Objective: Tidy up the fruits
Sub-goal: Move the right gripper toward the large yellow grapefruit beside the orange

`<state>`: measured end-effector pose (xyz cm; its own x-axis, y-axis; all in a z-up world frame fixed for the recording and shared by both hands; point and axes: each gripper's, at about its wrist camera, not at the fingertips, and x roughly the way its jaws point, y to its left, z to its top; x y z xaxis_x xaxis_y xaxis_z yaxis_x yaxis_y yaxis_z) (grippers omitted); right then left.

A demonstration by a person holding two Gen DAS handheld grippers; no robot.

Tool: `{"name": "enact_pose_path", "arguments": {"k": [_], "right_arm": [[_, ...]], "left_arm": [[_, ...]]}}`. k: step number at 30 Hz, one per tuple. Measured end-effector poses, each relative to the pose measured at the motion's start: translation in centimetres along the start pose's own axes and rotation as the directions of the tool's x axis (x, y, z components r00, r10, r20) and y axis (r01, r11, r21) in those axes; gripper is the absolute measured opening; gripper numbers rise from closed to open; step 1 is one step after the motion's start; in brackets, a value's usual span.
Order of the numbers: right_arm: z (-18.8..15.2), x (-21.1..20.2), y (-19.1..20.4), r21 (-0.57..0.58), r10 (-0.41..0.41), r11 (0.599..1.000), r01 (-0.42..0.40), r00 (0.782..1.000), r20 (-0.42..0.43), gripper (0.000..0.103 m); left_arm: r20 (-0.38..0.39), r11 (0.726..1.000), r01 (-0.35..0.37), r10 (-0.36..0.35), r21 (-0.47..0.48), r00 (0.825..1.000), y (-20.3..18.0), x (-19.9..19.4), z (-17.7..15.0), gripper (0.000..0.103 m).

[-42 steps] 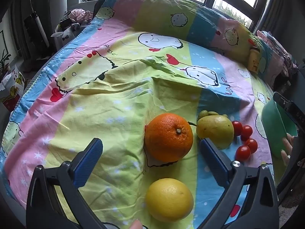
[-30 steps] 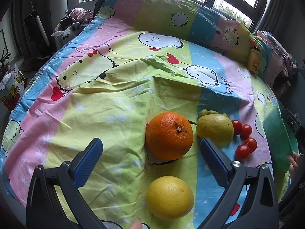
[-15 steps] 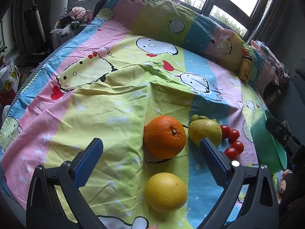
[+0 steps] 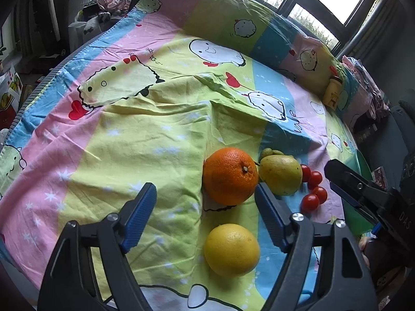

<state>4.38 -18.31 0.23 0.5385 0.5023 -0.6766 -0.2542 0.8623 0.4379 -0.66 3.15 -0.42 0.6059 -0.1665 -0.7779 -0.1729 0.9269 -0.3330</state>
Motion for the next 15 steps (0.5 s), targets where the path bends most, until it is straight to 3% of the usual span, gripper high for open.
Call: {"name": "enact_pose_path", "arguments": {"k": [6,11,15], "right_arm": [[-0.2,1.8,0.0,0.073,0.071,0.995,-0.063,0.991,-0.115,0.074],[-0.7,2.3,0.4,0.108,0.150,0.985,-0.132,0.973,-0.177,0.074],[-1.8,2.2,0.9,0.125,0.193,0.978,-0.169,0.958,-0.212,0.073]], "left_arm": [[-0.015,0.998,0.031,-0.030,0.050,0.999,-1.1,0.0,-0.4,0.060],[-0.045,0.996,0.060,-0.057,0.061,0.997,-1.6,-0.3,-0.5,0.046],[-0.069,0.996,0.052,-0.046,0.077,0.997,-1.8,-0.7,-1.7,0.042]]}}
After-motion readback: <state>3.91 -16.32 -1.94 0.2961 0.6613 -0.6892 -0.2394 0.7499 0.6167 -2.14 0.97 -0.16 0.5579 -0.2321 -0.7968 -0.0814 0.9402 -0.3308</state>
